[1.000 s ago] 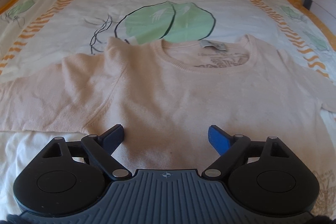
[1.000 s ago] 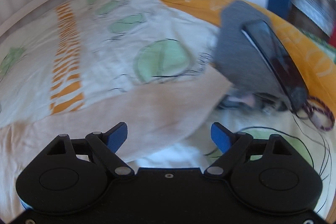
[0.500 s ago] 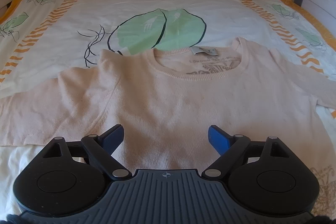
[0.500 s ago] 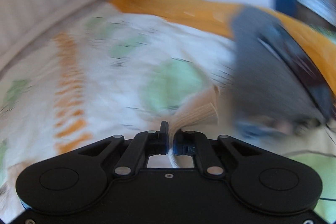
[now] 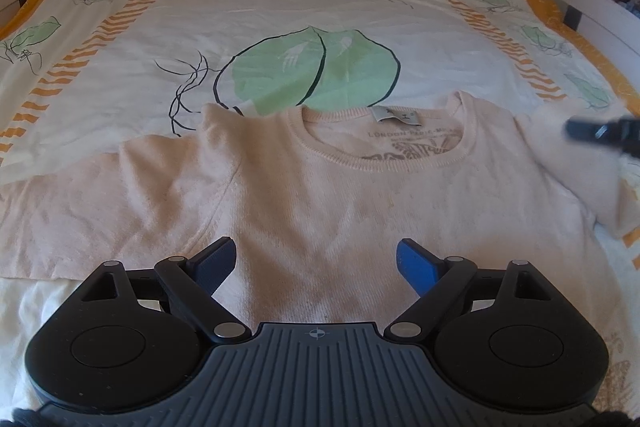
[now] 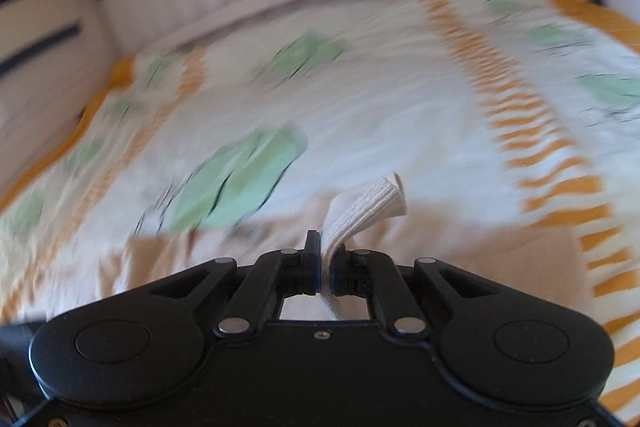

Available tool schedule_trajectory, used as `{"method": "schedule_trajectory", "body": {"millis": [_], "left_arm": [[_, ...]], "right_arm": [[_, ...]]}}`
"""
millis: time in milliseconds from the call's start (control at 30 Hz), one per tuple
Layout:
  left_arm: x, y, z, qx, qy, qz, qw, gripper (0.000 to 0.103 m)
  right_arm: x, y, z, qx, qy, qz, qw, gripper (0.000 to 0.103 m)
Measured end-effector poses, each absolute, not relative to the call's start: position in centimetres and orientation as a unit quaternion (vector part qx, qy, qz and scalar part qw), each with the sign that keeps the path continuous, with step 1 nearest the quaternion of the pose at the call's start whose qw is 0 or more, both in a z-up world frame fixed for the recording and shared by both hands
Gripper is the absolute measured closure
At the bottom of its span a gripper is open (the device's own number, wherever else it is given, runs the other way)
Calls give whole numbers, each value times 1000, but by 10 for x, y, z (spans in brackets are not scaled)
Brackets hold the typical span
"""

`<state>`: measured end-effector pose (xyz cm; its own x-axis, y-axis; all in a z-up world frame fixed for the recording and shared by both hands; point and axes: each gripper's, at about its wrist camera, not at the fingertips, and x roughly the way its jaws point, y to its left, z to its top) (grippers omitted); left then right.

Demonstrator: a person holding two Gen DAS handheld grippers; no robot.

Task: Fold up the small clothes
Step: 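Grasp a ribbed sleeve cuff with the right gripper, fold it across the body, then move the left gripper to the other sleeve cuff and grasp it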

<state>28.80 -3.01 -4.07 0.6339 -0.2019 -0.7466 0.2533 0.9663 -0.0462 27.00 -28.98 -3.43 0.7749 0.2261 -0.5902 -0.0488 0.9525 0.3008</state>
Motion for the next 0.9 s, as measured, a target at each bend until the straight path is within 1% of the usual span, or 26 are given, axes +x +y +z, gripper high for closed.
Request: {"method": "schedule_trajectory", "body": {"millis": [67, 133, 167, 200, 233, 267, 300, 500, 567, 667, 767, 833, 900], "left_arm": [[289, -28, -39, 28, 408, -126, 904, 15], [289, -28, -39, 25, 409, -127, 903, 15], [289, -28, -39, 25, 409, -128, 903, 15], [289, -28, -39, 26, 409, -129, 903, 15], [288, -29, -40, 26, 409, -129, 903, 15], [288, -29, -40, 27, 409, -130, 903, 15], [288, -30, -40, 27, 410, -132, 902, 15], [277, -38, -43, 3, 409, -178, 895, 15], [273, -43, -44, -5, 408, -196, 892, 15], [272, -55, -49, -6, 411, -206, 888, 15], [273, -70, -53, -5, 422, -214, 881, 15], [275, -80, -55, -3, 425, -222, 878, 15], [279, -92, -57, 5, 425, -225, 877, 15]], "right_arm": [[271, -272, -51, 126, 356, 93, 921, 90], [270, -263, -65, 111, 378, 103, 913, 83], [267, -260, -69, 103, 388, 112, 909, 82], [263, -260, -72, 99, 393, 124, 906, 71], [256, -258, -70, 95, 389, 137, 906, 50], [251, -259, -65, 90, 382, 148, 908, 42], [245, -261, -59, 79, 375, 153, 911, 31], [226, -279, -35, -2, 343, 108, 933, 29], [224, -290, -37, -8, 333, 89, 939, 28], [233, -302, -34, -5, 350, 56, 935, 27], [240, -311, -15, -1, 324, 56, 944, 27], [241, -317, -3, -5, 299, 53, 953, 19], [240, -325, 3, -7, 286, 45, 957, 18]]}}
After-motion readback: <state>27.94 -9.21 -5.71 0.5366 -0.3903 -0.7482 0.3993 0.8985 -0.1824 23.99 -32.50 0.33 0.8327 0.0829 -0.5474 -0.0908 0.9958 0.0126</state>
